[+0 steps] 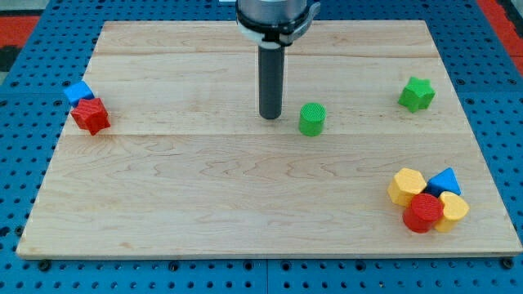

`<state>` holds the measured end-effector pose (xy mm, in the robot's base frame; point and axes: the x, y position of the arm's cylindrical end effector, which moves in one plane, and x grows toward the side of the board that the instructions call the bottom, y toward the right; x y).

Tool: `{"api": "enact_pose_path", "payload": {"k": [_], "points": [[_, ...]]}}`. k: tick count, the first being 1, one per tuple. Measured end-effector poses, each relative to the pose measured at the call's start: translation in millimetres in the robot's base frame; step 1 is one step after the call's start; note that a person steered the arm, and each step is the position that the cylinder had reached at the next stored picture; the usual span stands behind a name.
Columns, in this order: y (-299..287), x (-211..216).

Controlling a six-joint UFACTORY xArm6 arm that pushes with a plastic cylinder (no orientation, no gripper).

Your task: Move the green circle to the green star

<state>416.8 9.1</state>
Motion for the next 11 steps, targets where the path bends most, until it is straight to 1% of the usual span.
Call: {"api": "enact_pose_path", "payload": {"k": [1, 2, 3, 4, 6, 7, 8, 9, 11], "points": [[48.6, 4.4], [114.0, 4.4], [132.5, 11.0], [126.0, 28.3], [159.9, 27.9], [159.2, 27.9], [128.5, 23.9], [136.2, 9.6], [211.9, 8.3]]}}
